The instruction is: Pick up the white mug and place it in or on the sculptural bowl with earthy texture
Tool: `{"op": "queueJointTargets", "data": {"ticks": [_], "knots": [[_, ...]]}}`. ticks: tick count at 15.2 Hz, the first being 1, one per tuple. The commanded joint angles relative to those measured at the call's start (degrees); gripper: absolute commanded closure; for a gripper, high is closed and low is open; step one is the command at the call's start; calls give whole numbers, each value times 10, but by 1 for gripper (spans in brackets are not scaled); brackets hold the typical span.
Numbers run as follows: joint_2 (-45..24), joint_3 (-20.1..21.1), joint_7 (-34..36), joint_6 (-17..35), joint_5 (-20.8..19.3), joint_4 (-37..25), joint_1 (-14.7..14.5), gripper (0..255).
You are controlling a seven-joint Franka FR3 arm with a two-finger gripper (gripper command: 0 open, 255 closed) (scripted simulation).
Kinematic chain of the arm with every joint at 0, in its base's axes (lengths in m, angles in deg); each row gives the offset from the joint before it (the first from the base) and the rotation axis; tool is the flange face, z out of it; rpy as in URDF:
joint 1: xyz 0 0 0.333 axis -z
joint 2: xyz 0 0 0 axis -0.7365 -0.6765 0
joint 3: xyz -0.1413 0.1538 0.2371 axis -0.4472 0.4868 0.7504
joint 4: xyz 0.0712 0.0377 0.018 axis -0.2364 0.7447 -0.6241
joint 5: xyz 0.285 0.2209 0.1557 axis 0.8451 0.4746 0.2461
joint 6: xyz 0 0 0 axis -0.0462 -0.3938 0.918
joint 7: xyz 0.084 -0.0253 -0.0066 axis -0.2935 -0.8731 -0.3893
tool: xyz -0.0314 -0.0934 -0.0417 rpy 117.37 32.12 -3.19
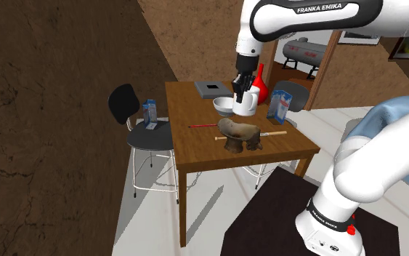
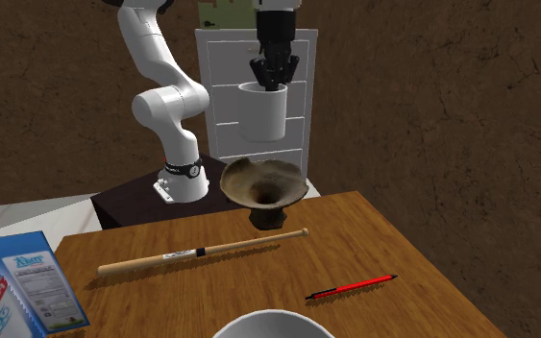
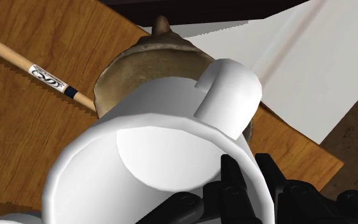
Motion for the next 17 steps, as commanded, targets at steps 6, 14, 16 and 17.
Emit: {"op": "queueJointTargets", "data": {"ticks": [6,14,16,17], "knots": [[1,-2,-1,54,-1,54,1,255],[-3,-2,0,98,-2,94,1,255],[-3,-2,0,98,-2,94,1,255],[-3,-2,0,98,-2,94,1,255]]}}
